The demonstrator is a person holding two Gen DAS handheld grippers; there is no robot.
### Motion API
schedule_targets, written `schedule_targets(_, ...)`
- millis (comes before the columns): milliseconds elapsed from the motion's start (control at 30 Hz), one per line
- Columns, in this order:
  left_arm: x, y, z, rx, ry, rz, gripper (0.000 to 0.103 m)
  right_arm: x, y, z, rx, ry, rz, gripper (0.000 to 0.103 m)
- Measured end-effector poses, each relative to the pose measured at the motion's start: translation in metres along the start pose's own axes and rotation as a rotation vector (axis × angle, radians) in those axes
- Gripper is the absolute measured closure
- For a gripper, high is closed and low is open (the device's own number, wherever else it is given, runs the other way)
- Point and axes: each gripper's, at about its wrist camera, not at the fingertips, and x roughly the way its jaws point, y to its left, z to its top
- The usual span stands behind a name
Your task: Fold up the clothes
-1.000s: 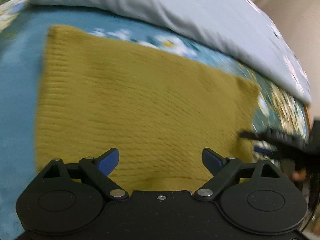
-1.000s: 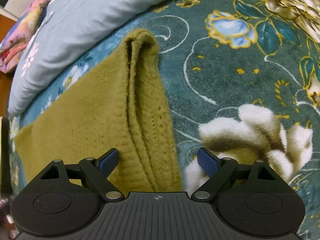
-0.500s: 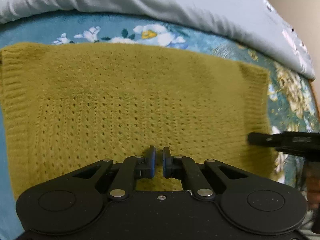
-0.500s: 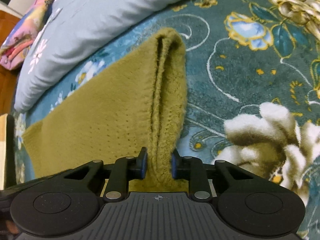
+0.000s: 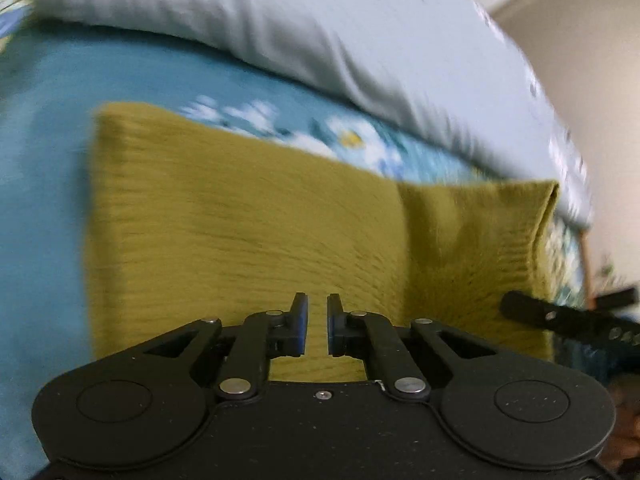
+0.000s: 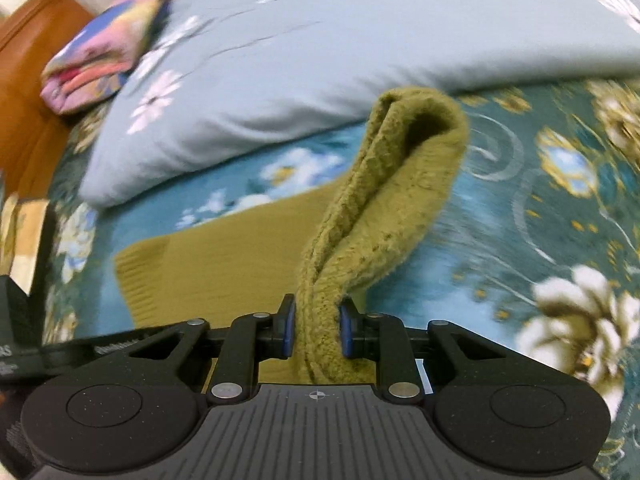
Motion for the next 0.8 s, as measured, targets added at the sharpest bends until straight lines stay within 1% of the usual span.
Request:
schedule_targets(167, -0.059, 0.063, -0.005, -0.125, -0.078, -0.005, 0.086, 0.015, 0.07, -0.002, -0.102, 0.032, 0.055, 0.084)
schedule_targets(233, -0.075, 0.087, -0.013, -0.177, -0.088, 0.009, 0.085, 0.026, 0.097, -0.005, -0.144, 0.057, 0.076, 0.085)
schedule_targets(333, -0.086, 0.113, -0.023, -0.235, -0.088, 0.03, 0.084, 0.052, 0.134, -0.012, -0.194, 0.108, 0.093, 0.085)
schedule_targets(433, -0.096, 0.135, -0.033, -0.285, -0.086, 0.045, 0.084, 0.083, 0.164, -0.021, -0.243, 0.174, 0.08, 0.085)
schedule_targets(500, -0.098, 0.142, -0.036, -0.302, -0.09, 0.04, 0.08, 0.105, 0.181, -0.028, -0.268, 0.227, 0.068, 0.085)
schedule_targets(600, -0.098, 0.145, -0.037, -0.314, -0.099, 0.025, 0.077, 0.115, 0.196, -0.037, -0.322, 0.24, 0.032, 0.085)
schedule_targets(667, -0.096, 0.145, -0.035, -0.318, -0.105, 0.011, 0.076, 0.12, 0.206, -0.043, -0.359, 0.244, 0.006, 0.079)
schedule_targets(700, -0.094, 0.144, -0.034, -0.318, -0.108, 0.006, 0.075, 0.119, 0.207, -0.044, -0.358, 0.243, 0.015, 0.075)
schedule_targets(767, -0.093, 0.142, -0.029, -0.315, -0.116, -0.011, 0.073, 0.113, 0.208, -0.046, -0.36, 0.239, 0.049, 0.071)
schedule_targets(800, -0.093, 0.142, -0.026, -0.313, -0.12, -0.019, 0.069, 0.107, 0.209, -0.046, -0.378, 0.236, 0.074, 0.071)
